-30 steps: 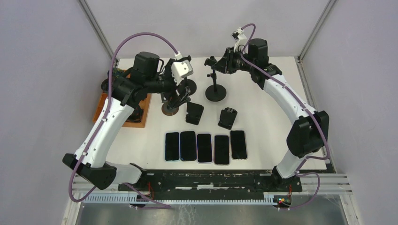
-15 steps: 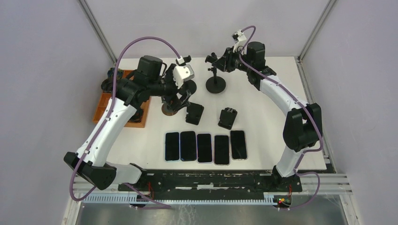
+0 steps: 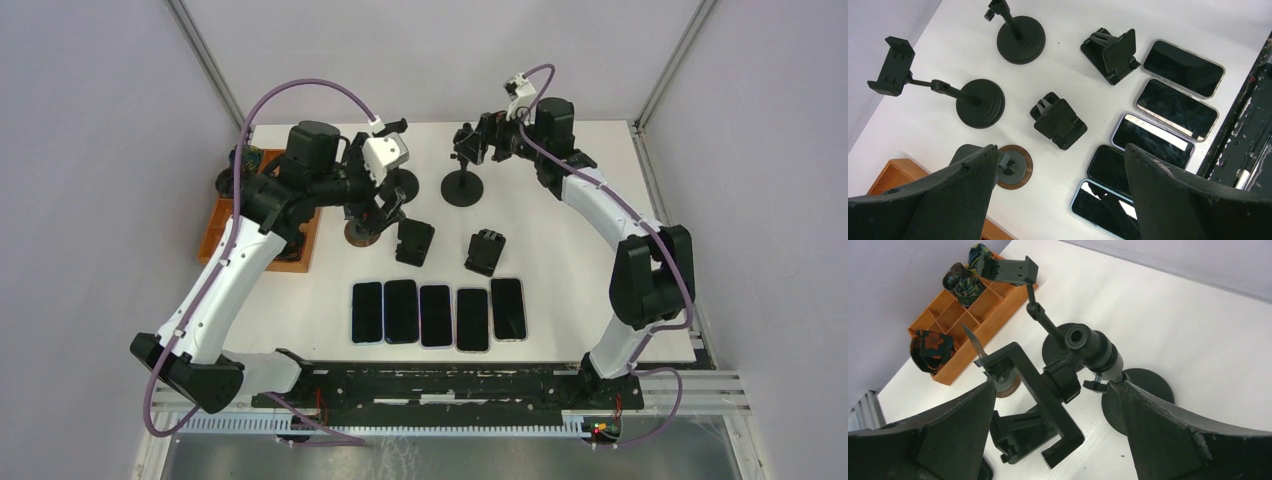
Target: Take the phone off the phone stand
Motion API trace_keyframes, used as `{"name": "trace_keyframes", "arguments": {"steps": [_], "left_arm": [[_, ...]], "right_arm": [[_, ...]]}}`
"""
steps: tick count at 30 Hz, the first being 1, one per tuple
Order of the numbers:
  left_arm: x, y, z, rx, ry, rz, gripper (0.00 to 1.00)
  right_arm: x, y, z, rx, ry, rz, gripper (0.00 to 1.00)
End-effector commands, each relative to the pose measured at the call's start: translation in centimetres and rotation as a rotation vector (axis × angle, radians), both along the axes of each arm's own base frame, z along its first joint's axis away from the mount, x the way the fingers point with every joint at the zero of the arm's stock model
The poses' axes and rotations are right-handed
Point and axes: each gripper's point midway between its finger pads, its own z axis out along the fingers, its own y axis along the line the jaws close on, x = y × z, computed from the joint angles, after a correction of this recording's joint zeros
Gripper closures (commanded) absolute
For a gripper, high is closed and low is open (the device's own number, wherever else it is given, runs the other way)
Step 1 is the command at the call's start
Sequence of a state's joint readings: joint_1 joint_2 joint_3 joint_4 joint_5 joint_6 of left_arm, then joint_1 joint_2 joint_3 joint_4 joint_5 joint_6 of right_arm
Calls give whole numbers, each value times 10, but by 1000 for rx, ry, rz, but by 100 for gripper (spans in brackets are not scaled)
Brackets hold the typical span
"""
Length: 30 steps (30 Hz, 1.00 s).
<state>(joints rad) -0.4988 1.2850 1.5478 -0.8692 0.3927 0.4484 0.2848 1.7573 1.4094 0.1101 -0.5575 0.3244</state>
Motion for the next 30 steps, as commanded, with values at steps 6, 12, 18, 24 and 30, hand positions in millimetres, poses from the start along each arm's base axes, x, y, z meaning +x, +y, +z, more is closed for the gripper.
{"name": "trace_keyframes", "arguments": {"steps": [6,12,18,24,30], "left_arm": [[24,10,29,-72,-37,154,0],[61,63,25,-108,-46,283,0],[82,112,-32,-96,-2,406,0],[76,117,-133,-76,89,454,0],[82,122,-198,-70,132,516,0]], "right_arm": [[-35,-53,83,-98,-165,-189,2],[-79,-103,83,-154,-177,-390,2],[-121,-172,15,-264,-100,-673,2],[-154,-245,-61,-398,-54,-1026,2],[-182,-284,-111,-479,-194,-1184,2]]}}
